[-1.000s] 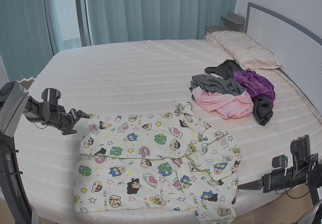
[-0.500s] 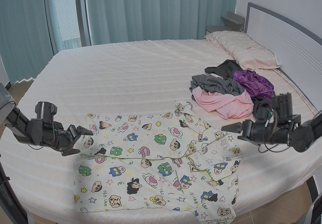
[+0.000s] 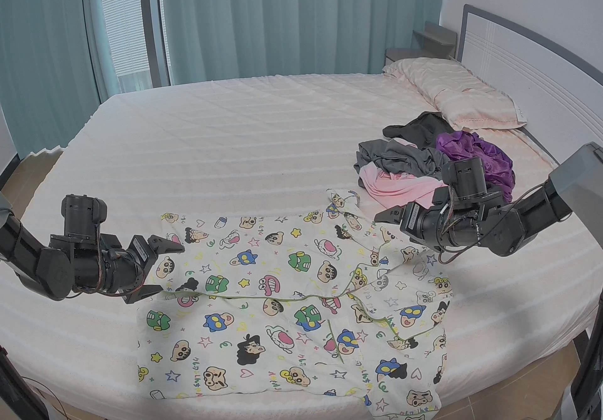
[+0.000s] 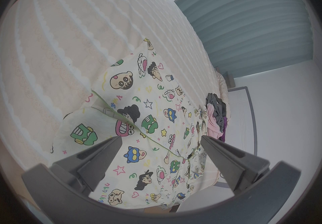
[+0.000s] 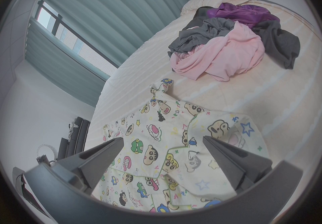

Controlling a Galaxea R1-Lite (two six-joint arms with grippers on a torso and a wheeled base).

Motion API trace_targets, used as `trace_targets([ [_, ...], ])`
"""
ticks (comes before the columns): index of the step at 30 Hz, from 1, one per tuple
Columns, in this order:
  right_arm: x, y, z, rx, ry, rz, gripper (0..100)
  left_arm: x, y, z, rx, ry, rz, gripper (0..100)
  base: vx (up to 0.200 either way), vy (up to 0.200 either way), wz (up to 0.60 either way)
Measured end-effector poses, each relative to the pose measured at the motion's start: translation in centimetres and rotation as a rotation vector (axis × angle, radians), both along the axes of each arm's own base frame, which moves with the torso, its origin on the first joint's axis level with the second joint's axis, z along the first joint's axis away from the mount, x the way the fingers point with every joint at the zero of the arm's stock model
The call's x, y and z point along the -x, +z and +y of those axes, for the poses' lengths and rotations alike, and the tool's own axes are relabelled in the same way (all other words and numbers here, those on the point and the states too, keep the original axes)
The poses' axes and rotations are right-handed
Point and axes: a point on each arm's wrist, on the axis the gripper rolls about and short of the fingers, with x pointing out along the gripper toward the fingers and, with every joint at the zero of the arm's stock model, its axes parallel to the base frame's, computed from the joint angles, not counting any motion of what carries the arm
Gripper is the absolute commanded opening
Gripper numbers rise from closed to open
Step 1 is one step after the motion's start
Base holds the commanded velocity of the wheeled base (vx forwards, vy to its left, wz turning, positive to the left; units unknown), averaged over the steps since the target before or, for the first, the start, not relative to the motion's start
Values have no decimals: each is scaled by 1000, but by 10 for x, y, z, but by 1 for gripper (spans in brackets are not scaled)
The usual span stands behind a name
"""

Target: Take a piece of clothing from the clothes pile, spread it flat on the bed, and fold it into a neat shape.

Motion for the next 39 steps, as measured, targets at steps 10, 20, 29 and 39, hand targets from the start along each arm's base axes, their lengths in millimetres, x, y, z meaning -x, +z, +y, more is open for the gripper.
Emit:
trace_targets([
  [10, -25, -19, 8, 6, -8, 27, 100, 7, -4, -1, -1, -12, 13, 100, 0, 0, 0],
  [20, -50, -25, 19, -10, -11, -7, 100, 8, -7, -2, -3, -23, 10, 100, 0, 0, 0],
  [29, -72, -42, 31, 95, 39, 0, 100, 9, -11, -2, -7, -21, -21, 100, 0, 0, 0],
  [39, -86, -73, 35, 272, 104, -57, 0, 11, -16, -2, -8, -20, -10, 100, 0, 0, 0],
])
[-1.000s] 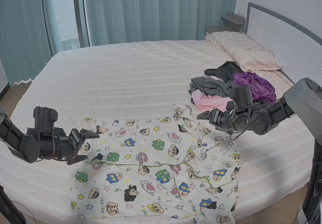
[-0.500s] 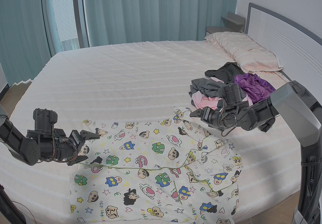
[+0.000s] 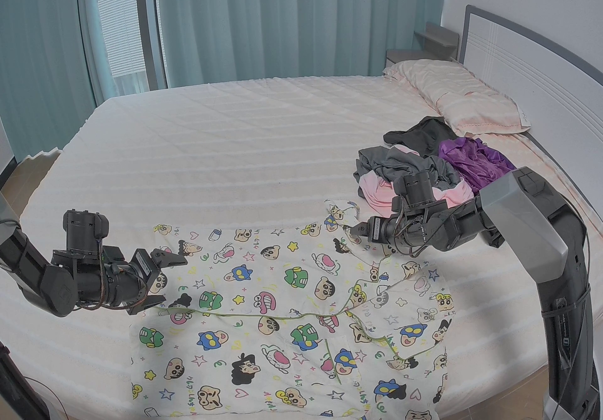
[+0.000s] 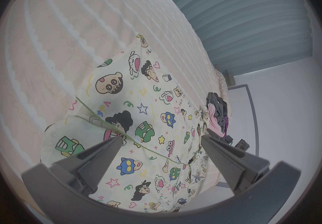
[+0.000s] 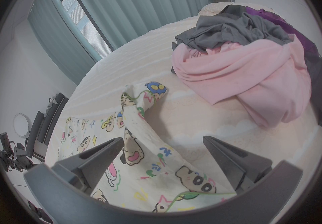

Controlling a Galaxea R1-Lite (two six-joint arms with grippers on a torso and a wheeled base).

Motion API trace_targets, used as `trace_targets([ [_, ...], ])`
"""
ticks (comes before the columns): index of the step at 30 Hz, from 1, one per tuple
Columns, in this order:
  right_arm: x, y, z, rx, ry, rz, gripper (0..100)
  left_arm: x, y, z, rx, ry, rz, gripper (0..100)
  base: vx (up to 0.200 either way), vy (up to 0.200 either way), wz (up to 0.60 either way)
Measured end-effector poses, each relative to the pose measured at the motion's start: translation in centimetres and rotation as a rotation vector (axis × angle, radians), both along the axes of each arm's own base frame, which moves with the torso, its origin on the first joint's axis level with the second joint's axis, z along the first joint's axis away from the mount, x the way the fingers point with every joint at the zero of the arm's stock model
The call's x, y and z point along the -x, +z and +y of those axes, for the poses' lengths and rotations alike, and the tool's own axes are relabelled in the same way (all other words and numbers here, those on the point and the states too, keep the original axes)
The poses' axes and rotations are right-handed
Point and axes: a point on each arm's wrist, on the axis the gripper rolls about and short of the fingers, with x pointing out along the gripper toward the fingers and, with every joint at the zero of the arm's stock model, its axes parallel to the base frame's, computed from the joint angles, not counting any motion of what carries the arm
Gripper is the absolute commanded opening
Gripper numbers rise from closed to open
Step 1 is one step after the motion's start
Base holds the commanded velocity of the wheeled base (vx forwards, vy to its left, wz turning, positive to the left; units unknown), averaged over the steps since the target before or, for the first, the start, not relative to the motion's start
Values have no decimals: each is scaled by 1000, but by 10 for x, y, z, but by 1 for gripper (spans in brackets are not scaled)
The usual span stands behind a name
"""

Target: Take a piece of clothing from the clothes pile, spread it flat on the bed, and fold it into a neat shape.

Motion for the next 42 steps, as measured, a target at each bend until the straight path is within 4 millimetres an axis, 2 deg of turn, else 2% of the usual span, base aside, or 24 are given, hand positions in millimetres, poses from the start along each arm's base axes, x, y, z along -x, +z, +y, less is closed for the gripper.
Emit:
trace_targets([
  [10, -7, -2, -3, -10, -16, -9, 0, 0, -3, 0, -1, 0, 10, 100, 0, 0, 0],
  [19, -13, 2, -45, -42, -125, -11, 0, -1, -5, 0, -3, 2, 14, 100, 0, 0, 0],
  [26, -7, -2, -64, -69, -185, 11, 0, -2, -6, 1, -4, 3, 19, 100, 0, 0, 0],
  [27, -6, -2, -65, -69, -187, 15, 100, -2, -6, 1, -3, 4, 20, 100, 0, 0, 0],
  [34, -5, 2, -68, -96, -214, 26, 100, -3, -7, 1, -4, 3, 23, 100, 0, 0, 0],
  [42, -9, 34, -64, -188, -207, -38, 100, -3, -9, 1, -4, 3, 27, 100, 0, 0, 0],
])
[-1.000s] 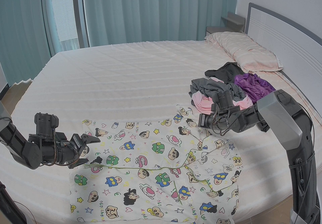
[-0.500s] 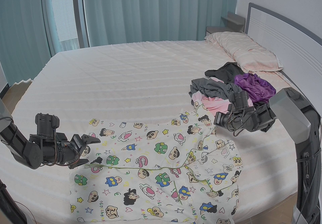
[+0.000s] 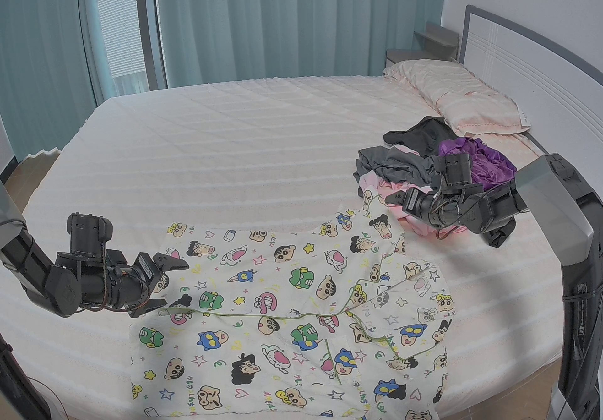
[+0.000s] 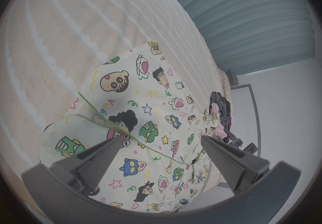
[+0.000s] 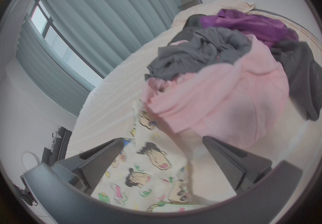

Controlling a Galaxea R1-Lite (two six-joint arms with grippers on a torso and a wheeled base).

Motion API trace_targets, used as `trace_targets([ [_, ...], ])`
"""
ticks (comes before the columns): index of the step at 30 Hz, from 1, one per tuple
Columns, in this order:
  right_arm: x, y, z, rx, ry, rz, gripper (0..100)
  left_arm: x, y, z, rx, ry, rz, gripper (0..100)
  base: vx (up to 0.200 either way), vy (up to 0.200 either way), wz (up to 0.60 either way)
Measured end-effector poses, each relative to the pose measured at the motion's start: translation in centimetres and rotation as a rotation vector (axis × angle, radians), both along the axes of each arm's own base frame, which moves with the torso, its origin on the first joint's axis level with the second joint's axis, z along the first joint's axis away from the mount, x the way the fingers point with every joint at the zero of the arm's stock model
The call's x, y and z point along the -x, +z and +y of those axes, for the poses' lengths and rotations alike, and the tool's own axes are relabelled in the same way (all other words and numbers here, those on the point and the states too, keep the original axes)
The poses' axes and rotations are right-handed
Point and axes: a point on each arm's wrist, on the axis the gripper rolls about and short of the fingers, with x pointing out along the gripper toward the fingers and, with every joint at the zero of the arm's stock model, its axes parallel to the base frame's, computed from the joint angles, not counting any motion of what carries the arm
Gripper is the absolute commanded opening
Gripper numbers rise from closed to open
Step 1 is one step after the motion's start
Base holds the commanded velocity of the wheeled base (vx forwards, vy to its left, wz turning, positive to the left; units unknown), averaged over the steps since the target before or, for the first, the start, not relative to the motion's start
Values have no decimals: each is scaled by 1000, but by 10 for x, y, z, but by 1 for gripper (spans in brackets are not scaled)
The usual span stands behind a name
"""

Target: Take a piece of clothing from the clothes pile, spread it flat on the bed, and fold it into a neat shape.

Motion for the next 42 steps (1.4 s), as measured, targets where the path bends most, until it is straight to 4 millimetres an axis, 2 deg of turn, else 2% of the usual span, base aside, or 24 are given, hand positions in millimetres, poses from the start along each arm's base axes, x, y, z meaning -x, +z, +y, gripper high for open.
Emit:
trace_targets([
  [4, -6, 9, 10, -20, 27, -32, 100, 1, -1, 0, 1, -1, 3, 100, 0, 0, 0],
  [11, -18, -1, 23, -28, 66, -15, 100, 1, -1, 0, 2, 0, 7, 100, 0, 0, 0],
  [12, -19, -3, 24, -28, 72, -12, 0, 1, -1, 0, 2, 0, 7, 100, 0, 0, 0],
  [19, -29, -18, 23, -22, 74, 15, 0, 2, -3, -1, 6, -8, 17, 100, 0, 0, 0],
  [34, -37, -23, -4, 6, -57, 10, 0, 2, -6, 0, 2, -3, 27, 100, 0, 0, 0],
  [39, -40, -24, -5, -4, -71, -27, 0, 1, -7, 0, 2, -2, 29, 100, 0, 0, 0],
  [40, -41, -23, -4, -17, -76, -40, 100, 1, -7, 0, 1, -1, 28, 100, 0, 0, 0],
  [42, -41, -23, -3, -41, -87, -50, 100, 1, -7, 0, 2, 0, 28, 100, 0, 0, 0],
])
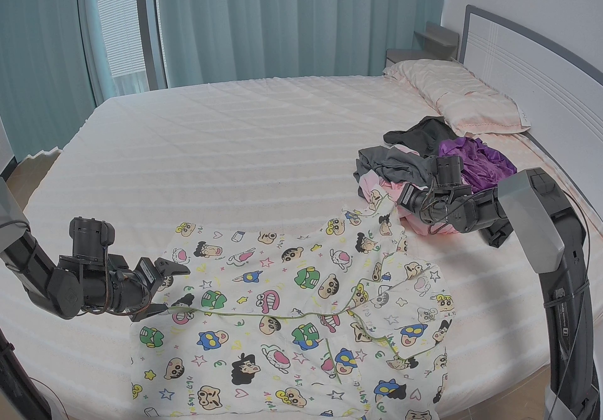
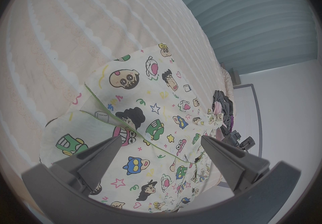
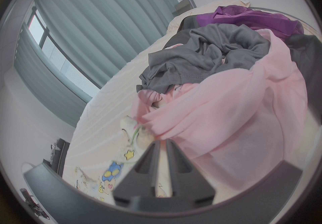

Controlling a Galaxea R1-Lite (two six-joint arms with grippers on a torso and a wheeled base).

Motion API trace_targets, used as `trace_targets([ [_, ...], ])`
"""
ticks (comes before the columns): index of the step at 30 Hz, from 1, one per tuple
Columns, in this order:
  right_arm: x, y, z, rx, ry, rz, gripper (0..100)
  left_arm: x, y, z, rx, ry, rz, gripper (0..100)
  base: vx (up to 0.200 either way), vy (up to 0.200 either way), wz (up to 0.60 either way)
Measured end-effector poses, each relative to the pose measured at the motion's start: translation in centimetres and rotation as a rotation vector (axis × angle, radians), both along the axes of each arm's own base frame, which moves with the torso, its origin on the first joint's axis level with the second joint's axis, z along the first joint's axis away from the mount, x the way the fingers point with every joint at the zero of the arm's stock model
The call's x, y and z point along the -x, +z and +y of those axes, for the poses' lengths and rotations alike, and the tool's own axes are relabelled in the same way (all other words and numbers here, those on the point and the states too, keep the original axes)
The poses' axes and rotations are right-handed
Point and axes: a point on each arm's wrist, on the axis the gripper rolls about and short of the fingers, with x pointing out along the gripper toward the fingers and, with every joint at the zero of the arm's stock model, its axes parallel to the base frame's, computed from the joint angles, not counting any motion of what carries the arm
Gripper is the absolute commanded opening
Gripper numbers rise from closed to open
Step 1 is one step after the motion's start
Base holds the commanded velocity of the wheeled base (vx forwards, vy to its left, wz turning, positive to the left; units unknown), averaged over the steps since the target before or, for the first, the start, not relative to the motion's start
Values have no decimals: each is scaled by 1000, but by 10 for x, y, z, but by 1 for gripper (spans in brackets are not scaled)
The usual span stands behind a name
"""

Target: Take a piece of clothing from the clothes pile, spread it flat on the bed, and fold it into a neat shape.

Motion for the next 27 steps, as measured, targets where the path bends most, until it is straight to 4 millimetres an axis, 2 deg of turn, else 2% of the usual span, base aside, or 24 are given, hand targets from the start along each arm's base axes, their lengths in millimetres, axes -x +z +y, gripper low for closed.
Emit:
trace_targets([
  [6, 9, 4, 4, -14, 33, 14, 100, -1, 0, 0, 1, -1, -1, 100, 0, 0, 0],
  [10, 20, 6, -3, 8, 72, 38, 100, -2, 0, 0, 0, 1, -2, 100, 0, 0, 0],
  [19, 55, -6, -20, 34, 229, 151, 100, -2, -1, 1, 1, 3, 0, 100, 0, 0, 0],
  [20, 56, -7, -20, 30, 235, 158, 0, -3, -1, 1, 1, 3, 0, 100, 0, 0, 0],
  [27, 58, -18, -13, 22, 255, 197, 0, -3, -2, 1, 2, 4, 4, 100, 0, 0, 0],
])
